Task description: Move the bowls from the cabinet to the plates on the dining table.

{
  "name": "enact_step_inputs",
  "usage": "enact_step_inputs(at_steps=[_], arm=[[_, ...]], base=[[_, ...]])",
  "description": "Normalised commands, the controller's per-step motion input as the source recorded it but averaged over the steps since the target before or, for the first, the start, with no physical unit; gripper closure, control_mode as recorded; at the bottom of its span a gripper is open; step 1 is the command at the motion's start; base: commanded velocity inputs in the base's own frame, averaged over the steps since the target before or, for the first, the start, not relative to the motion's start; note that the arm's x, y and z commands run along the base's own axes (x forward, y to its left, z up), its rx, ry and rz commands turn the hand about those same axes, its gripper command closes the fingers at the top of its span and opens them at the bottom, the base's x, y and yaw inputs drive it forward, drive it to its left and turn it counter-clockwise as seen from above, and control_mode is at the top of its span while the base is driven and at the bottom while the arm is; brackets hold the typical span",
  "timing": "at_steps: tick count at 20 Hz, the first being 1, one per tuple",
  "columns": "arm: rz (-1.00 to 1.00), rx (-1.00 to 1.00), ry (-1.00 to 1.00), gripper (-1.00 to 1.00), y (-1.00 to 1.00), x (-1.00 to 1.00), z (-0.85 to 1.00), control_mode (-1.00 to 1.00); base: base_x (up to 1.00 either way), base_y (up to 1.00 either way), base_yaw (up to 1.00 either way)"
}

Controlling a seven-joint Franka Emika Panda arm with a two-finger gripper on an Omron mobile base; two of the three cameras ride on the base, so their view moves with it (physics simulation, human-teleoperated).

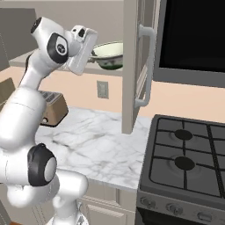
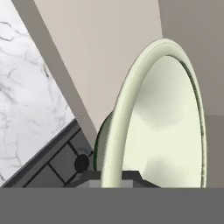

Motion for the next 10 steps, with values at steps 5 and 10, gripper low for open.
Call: enact_step_inputs(at_steps=[5,10], arm=[[0.07,-0.19,-0.08,1.0,0.23,-0.99,0.0,-1.0],[0.08,-0.15,-0.07,1.0,0.22,-0.91,-0.04,-1.0]], base=[[0.0,0.0,0.0],[0.0,0.0,0.0]])
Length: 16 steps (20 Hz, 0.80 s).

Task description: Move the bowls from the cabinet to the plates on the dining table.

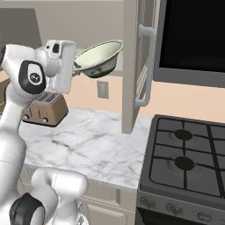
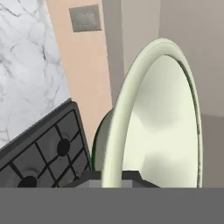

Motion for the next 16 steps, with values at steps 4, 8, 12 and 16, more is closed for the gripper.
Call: enact_step_inputs(at_steps=[4,8,12,16], arm=[[0.1,-0.05,-0.04,1.0,0.28,-0.89,-0.11,-1.0],[0.12,-0.01,0.0,1.0,0.31,-0.88,-0.31,-1.0],[0.12,0.0,0.0,1.0,0.36,-0.95,-0.18,-1.0],[0.14,0.0,0.0,1.0,0.3,-0.8,-0.33,-1.0]], base=[[0.0,0.0,0.0],[0.0,0.0,0.0],[0.0,0.0,0.0],[0.0,0.0,0.0]])
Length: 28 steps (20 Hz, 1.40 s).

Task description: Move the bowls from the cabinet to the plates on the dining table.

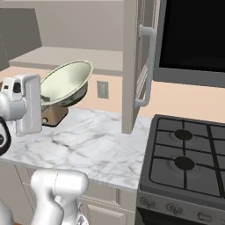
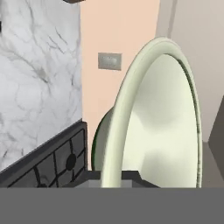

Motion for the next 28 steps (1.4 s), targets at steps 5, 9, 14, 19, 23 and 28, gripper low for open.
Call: enact_step_inputs(at_steps=[5,9,14,19,23,28], arm=[[0.16,0.0,0.0,1.0,0.25,-0.71,-0.45,-1.0],[0.13,0.0,0.0,1.0,0.02,-0.2,-0.62,-1.0],[0.08,0.0,0.02,1.0,0.0,0.03,-0.7,-1.0],[0.05,0.0,0.03,1.0,0.0,0.13,-0.7,-1.0],[0.05,-0.02,0.0,1.0,-0.03,0.06,-0.76,-1.0],[0.03,-0.03,0.0,1.0,-0.01,0.0,-0.46,1.0]], base=[[0.0,0.0,0.0],[0.0,0.0,0.0],[0.0,0.0,0.0],[0.0,0.0,0.0],[0.0,0.0,0.0],[-0.08,-0.01,0.02]])
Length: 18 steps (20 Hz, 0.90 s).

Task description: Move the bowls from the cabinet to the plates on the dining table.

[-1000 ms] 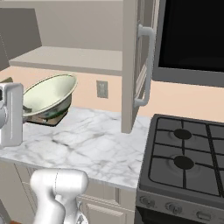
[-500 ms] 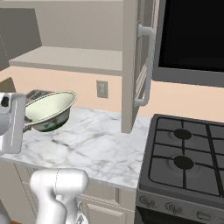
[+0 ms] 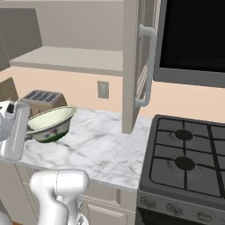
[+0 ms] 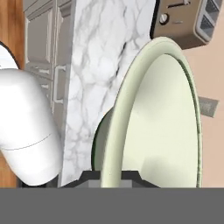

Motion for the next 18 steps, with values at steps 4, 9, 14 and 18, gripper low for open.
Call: enact_step_inputs(at_steps=[4,9,14,18], arm=[[0.0,0.0,0.0,1.0,0.0,0.0,0.0,1.0],[0.0,0.0,0.0,1.0,0.0,0.0,0.0,1.0],[0.0,0.0,0.0,1.0,0.0,0.0,0.0,1.0],[0.0,0.0,0.0,1.0,0.0,0.0,0.0,1.0]], base=[[-0.69,-0.08,0.08],[-1.0,-0.01,0.08],[-0.77,0.0,-0.17],[-0.41,0.0,-0.69]])
